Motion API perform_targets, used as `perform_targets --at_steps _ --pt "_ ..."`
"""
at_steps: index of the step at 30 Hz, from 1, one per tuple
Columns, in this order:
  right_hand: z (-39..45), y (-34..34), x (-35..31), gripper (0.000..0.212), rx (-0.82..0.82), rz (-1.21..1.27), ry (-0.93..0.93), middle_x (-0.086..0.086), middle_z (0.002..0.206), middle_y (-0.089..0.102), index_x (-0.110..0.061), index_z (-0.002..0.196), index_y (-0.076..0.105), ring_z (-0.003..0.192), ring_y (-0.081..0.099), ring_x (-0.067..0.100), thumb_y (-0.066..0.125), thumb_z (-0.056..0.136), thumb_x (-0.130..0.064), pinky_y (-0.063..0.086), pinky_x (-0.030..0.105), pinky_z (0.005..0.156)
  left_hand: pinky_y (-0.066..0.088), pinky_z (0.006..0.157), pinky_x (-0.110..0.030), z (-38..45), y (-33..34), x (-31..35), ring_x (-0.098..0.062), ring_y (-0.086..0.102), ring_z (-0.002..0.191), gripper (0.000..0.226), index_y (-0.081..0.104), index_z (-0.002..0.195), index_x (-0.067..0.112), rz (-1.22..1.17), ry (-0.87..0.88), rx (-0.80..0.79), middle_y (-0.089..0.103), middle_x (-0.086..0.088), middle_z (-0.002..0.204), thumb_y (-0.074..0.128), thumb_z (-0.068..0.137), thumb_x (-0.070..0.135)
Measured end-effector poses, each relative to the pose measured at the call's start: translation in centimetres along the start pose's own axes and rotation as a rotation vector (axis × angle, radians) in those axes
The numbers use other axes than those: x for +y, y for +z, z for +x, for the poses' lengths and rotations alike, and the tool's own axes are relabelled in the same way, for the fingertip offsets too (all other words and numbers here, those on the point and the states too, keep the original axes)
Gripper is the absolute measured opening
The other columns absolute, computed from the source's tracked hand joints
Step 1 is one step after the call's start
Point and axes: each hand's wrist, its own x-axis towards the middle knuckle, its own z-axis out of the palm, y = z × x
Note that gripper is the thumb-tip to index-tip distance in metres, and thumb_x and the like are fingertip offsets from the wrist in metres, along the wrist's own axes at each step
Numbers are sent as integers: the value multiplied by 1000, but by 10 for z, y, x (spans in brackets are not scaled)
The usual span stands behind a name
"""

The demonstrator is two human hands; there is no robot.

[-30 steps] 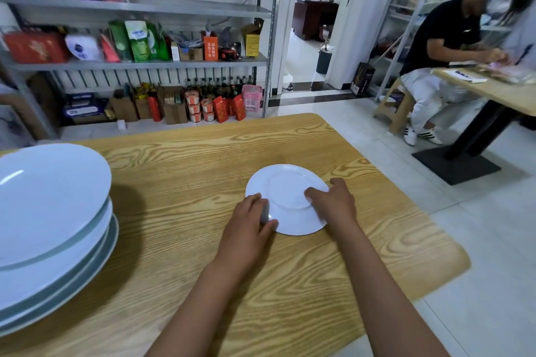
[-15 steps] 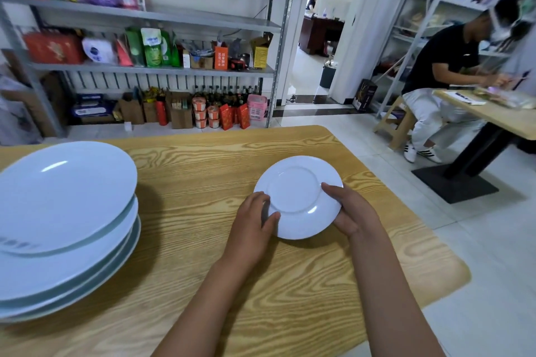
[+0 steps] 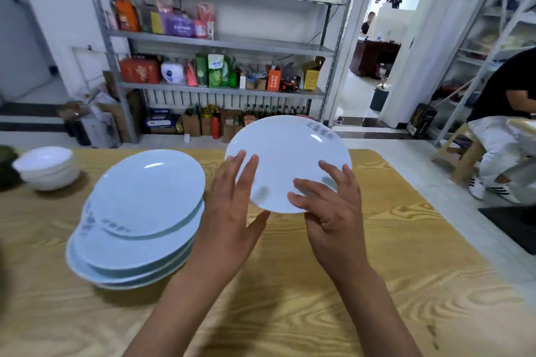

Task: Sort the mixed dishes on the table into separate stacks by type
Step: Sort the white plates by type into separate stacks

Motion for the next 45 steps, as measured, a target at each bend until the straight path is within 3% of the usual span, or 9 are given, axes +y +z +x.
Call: perform_targets --at_steps 9,14,22,31,34,36,39,42,45 --pt "11 45 -56 35 56 212 -73 10 121 66 -10 80 77 134 42 31 46 77 4 37 55 102 41 102 -50 -31 -56 -36 -29 24 142 60 39 144 19 191 0 0 44 0 145 49 86 32" --pt "16 65 -84 42 -29 187 57 12 137 55 -12 103 74 138 36 30 57 72 11 34 44 110 48 92 -55 -45 -85 -52 -36 39 133 56 56 129 15 311 -44 -43 56 -1 137 41 77 27" --pt "5 94 -100 51 -276 128 389 3 151 35 -19 136 50 145 19 20 61 87 -8 20 38 118 57 73 -46 -79 -104 -94 -31 62 109 51 70 104 17 440 -251 -161 70 3 111 89 57 19" --pt "-13 128 -96 47 -530 194 489 2 148 38 -18 134 52 141 25 20 61 88 -21 24 35 116 54 73 -50 -95 -112 -106 -28 63 99 36 68 98 24 469 -266 -170 69 9 105 67 68 44" --pt "-16 136 -93 43 -484 297 557 -3 134 50 -19 127 56 131 39 15 63 85 -13 34 31 108 48 79 -65 -96 -116 -107 -22 63 104 69 69 96 30 558 -372 -292 68 8 110 34 66 81" --pt "-16 140 -92 39 -430 377 651 -8 123 52 -20 124 57 121 45 10 61 87 -10 36 27 99 34 97 -69 -98 -119 -106 -21 49 127 95 63 117 32 521 -398 -340 53 6 138 18 61 94" --pt "-13 149 -90 29 -332 512 824 -7 122 57 -20 123 57 114 50 10 55 95 -18 39 29 97 6 116 -52 -108 -126 -110 -12 9 146 109 39 140 36 313 -479 -233 14 16 157 11 56 99" --pt "-6 163 -87 22 -310 687 1068 -2 122 60 -23 118 57 113 55 16 49 99 -28 43 38 102 14 116 -30 -120 -125 -109 -6 15 143 83 39 141 30 100 -518 83 21 13 155 34 77 82" --pt "-1 184 -78 20 -358 894 1277 3 120 63 -22 107 61 110 60 19 46 99 -33 47 44 100 16 111 -18 -126 -113 -104 -1 21 139 68 27 148 25 -282 -843 366 25 6 155 39 91 60"
